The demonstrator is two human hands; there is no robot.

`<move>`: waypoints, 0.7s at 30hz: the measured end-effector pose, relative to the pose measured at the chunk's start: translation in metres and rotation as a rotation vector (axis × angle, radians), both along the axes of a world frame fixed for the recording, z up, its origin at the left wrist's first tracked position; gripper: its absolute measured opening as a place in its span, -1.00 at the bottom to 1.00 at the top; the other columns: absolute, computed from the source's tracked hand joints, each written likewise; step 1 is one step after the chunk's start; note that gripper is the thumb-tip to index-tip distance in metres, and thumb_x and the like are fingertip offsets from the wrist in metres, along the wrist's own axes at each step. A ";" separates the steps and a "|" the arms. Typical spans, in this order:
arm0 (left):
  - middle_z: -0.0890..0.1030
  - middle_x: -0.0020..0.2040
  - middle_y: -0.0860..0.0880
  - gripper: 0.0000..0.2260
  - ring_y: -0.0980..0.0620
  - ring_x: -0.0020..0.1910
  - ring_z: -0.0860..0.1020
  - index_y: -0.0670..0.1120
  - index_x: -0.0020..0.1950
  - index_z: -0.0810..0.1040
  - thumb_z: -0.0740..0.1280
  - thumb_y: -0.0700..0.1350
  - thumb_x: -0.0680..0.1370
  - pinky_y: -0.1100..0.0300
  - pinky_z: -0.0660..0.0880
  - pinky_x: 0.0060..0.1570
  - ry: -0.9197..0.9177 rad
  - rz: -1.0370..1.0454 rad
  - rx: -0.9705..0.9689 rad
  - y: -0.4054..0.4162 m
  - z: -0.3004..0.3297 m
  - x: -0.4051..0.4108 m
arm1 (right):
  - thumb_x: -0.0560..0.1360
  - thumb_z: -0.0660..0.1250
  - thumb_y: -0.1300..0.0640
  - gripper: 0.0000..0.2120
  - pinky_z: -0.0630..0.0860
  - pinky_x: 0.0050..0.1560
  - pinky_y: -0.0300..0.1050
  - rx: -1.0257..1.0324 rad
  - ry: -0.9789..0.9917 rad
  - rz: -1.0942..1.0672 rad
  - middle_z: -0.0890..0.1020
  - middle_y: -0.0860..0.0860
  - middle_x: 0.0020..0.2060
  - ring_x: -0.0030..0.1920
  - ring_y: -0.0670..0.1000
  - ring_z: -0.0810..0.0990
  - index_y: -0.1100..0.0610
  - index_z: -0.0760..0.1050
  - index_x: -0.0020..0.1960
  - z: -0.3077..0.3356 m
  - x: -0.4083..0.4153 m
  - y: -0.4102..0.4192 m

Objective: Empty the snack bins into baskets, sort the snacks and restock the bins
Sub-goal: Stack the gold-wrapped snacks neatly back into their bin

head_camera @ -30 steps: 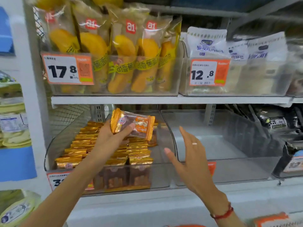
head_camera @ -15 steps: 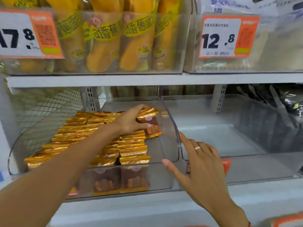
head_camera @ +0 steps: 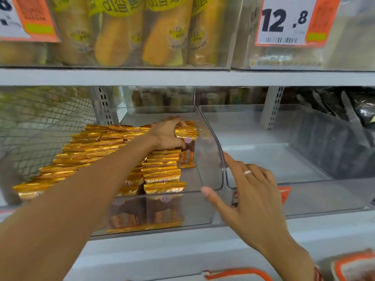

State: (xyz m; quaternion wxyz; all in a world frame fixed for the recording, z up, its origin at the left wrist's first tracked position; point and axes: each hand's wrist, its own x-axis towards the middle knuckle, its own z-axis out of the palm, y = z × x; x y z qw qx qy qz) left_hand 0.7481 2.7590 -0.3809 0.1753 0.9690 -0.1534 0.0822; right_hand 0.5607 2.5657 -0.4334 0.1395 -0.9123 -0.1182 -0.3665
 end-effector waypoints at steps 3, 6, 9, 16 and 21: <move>0.45 0.38 -0.05 -0.42 -0.10 0.30 0.44 0.09 0.40 0.39 0.49 0.08 0.42 0.04 0.44 0.19 -0.046 0.077 0.072 -0.005 -0.002 -0.006 | 0.51 0.03 -0.41 -0.31 0.41 0.15 -0.05 0.010 -0.011 0.011 0.64 -0.08 -0.07 -0.02 -0.02 0.58 0.04 0.39 0.40 0.000 0.000 0.001; 0.43 0.39 -0.07 -0.38 -0.13 0.36 0.39 0.09 0.44 0.34 0.46 0.13 0.44 -0.02 0.42 0.25 -0.071 0.137 0.226 -0.015 0.000 -0.009 | 0.51 0.03 -0.40 -0.33 0.44 0.11 -0.04 0.011 -0.013 0.018 0.64 -0.09 -0.11 -0.05 -0.01 0.58 0.03 0.39 0.41 0.003 -0.002 0.002; 0.35 0.46 -0.10 -0.32 -0.17 0.42 0.33 0.08 0.52 0.24 0.42 0.18 0.47 -0.05 0.37 0.31 0.019 0.181 0.167 -0.013 0.007 -0.018 | 0.52 -0.02 -0.41 -0.31 0.42 0.06 -0.07 -0.010 0.027 0.023 0.64 -0.09 -0.11 -0.07 -0.02 0.58 0.02 0.36 0.43 0.007 -0.004 0.001; 0.50 0.31 0.05 -0.64 -0.01 0.21 0.51 0.06 0.35 0.45 0.35 0.03 0.56 0.11 0.47 0.12 -0.264 0.170 -0.267 0.014 0.021 -0.134 | 0.50 0.25 -0.26 -0.42 0.40 0.21 -0.05 0.076 0.031 0.140 0.59 0.04 0.17 0.19 0.07 0.50 0.07 0.40 0.39 0.017 -0.023 -0.005; 0.57 -0.08 0.15 -0.84 0.11 -0.13 0.54 0.06 0.08 0.59 0.42 -0.10 0.51 0.18 0.50 -0.25 -0.572 0.269 -0.427 0.050 -0.033 -0.278 | 0.53 0.23 -0.07 -0.74 0.43 -0.25 -0.28 0.175 -0.063 0.309 0.58 -0.15 -0.26 -0.19 -0.15 0.49 0.03 0.58 0.09 -0.016 -0.072 0.016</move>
